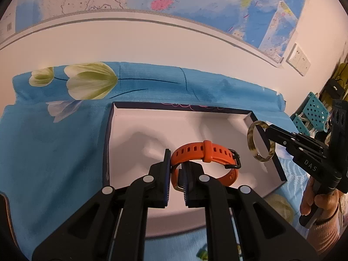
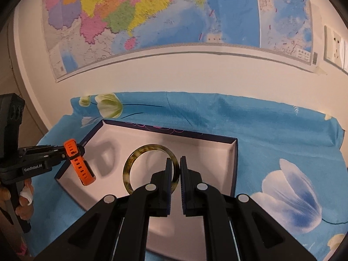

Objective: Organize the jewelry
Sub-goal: 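Carry the watch in the left tool while the right tool carries the bangle into the tray, then open both tools to release the watch and bangle inside the tray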

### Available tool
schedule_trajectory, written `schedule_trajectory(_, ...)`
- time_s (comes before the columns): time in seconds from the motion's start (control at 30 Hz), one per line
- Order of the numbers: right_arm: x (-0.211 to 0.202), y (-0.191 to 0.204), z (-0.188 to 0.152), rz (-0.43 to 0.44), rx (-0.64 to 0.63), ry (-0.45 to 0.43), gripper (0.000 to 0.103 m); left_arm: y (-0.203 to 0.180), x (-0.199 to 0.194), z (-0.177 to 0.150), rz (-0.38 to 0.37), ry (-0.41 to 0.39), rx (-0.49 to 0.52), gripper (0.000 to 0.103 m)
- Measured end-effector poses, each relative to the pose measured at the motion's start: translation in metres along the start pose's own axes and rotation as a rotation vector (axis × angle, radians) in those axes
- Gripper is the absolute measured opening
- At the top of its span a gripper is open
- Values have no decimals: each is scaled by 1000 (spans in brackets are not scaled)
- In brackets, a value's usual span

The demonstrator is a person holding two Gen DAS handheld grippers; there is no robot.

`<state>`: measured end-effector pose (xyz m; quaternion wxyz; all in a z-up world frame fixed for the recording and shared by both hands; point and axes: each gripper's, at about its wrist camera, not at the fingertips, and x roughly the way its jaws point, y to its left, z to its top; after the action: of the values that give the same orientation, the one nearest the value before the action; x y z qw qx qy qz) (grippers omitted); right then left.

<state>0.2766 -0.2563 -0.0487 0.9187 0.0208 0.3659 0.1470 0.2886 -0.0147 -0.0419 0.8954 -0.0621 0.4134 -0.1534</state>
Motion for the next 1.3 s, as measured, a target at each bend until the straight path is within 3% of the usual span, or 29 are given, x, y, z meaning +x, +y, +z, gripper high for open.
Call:
schedule_trajectory(0.5, 52, -8, 11, -42, 48, 84, 6, 8, 50, 23, 49, 96, -53, 10)
schedule_trajectory(1.0, 80, -12, 18, -107, 56, 154, 6, 9, 75, 35, 94, 170, -90, 10)
schedule_trajectory(1.3, 70, -17, 14, -116, 62, 115, 18, 13, 88, 46, 111, 163, -133, 17)
